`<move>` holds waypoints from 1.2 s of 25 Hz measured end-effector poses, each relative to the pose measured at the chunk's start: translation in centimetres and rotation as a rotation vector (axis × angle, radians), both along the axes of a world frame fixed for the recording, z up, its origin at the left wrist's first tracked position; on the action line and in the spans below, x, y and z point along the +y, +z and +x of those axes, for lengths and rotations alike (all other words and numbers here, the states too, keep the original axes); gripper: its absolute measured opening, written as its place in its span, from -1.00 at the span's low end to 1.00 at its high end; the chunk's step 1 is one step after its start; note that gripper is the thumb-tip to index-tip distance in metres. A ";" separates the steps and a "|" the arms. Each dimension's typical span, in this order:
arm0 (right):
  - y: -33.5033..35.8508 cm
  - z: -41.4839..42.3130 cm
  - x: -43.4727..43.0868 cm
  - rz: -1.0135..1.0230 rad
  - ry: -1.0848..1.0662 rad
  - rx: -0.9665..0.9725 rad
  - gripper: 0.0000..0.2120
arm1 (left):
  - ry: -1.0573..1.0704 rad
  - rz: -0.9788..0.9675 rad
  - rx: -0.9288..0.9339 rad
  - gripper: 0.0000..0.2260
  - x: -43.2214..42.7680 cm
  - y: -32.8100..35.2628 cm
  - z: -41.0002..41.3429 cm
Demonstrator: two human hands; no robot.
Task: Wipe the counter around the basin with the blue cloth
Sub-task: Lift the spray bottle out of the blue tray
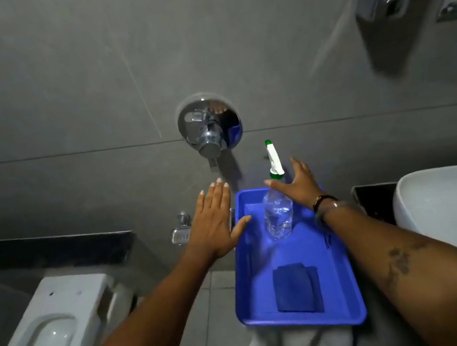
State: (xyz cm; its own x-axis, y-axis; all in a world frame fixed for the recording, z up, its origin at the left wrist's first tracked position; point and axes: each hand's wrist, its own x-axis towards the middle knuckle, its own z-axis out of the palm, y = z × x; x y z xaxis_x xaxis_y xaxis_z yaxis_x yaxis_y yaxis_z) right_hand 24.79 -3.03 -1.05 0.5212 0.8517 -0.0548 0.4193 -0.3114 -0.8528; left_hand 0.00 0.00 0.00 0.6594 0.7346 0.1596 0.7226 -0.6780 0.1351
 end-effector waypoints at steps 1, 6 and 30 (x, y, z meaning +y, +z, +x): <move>0.2 0.0 1.2 0.044 -0.043 0.061 -0.03 | -0.007 -0.010 -0.002 -0.20 0.3 -0.8 0.1; -0.3 -0.5 5.4 0.210 -0.100 -0.025 -0.35 | -0.063 -0.121 0.002 -0.23 0.3 -5.3 0.1; -6.4 -8.4 -18.0 -0.711 -0.050 0.174 -0.64 | -0.022 -0.469 0.072 0.26 -9.8 -17.0 -3.7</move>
